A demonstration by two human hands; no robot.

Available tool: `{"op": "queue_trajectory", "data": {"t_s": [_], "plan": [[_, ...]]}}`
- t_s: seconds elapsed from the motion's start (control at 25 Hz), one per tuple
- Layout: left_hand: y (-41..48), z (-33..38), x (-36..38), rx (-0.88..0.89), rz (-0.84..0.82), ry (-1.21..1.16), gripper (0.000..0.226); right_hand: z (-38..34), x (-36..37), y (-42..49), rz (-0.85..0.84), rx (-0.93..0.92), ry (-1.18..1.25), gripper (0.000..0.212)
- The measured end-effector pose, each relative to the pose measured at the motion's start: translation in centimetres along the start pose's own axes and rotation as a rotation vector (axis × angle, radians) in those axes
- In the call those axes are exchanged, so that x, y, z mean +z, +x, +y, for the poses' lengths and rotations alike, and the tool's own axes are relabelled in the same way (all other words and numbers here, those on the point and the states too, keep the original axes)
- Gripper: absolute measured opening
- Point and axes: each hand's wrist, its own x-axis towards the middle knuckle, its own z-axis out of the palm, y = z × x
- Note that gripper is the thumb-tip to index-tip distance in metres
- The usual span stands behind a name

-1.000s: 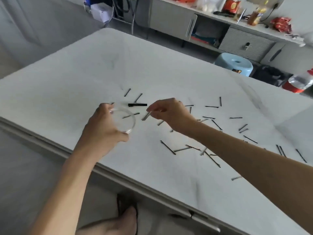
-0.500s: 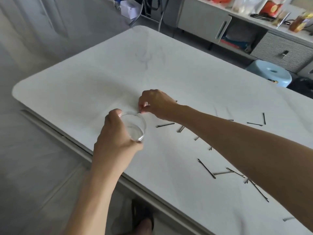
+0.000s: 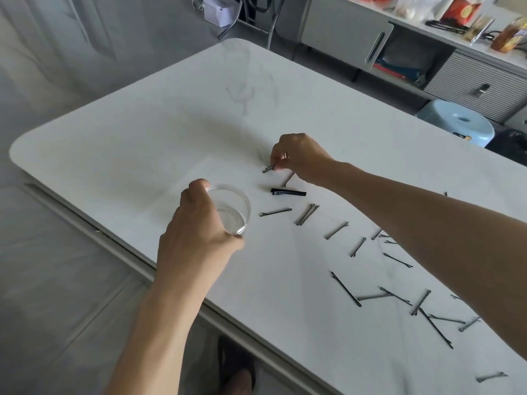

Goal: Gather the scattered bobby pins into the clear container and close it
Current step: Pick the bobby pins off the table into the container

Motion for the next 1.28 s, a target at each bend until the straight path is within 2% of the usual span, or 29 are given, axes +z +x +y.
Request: {"op": "queue_trajectory", "data": {"t_s": [0.12,0.24,0.44,0.52,0.68,0.8,0.84,0.92,0.96,1.04,1.12,1.2,1.28], "plan": [[0.0,0.2,0.0,0.003,0.004,0.011,0.076,0.8,-0.2,-0.7,-0.017,-0.018,-0.079,0.006],[0.0,0.3,0.2,0.001,-0.001,0.023,0.077,2.2,-1.1,-2.5,-0.019,0.004,0.013,0.002],[-0.1,0.7,0.4,0.008,-0.013,0.033,0.078,2.9,-1.2,-3.8,-0.071,-0.04,0.155,0.015],[-0.1,0.8,0.5,0.009,-0.016,0.035,0.077,3.0,-1.0,-3.3,-0.052,-0.04,0.147,0.013],[0.0,0.9,0.7,0.01,-0.012,0.041,0.078,3.0,-0.2,-2.6,-0.016,-0.09,-0.085,0.002],[0.0,0.9,0.7,0.01,-0.016,0.038,0.079,3.2,0.8,-3.3,0.009,-0.106,-0.26,0.01],[0.0,1.0,0.7,0.011,-0.017,0.039,0.078,2.9,0.6,-3.6,0.031,-0.053,-0.239,0.013],[0.0,1.0,0.6,0.016,-0.016,0.042,0.076,1.3,-0.6,-3.9,0.095,0.049,-0.028,0.01],[-0.1,1.0,0.6,0.017,-0.014,0.042,0.076,0.1,-1.4,-4.1,0.121,0.028,0.107,0.008],[-0.1,1.0,0.6,0.023,-0.015,0.033,0.077,-3.3,-3.2,-4.9,0.083,-0.161,0.202,0.005],[0.0,0.9,0.7,0.026,-0.026,0.013,0.079,-6.7,-3.8,-6.1,-0.055,-0.339,0.148,0.004],[0.0,0.9,0.7,0.025,-0.032,-0.007,0.081,-8.4,-3.4,-7.1,-0.168,-0.426,0.065,0.003],[0.0,0.9,0.8,0.032,-0.021,-0.002,0.082,-8.1,-3.1,-7.4,-0.142,-0.435,0.086,0.006]]}}
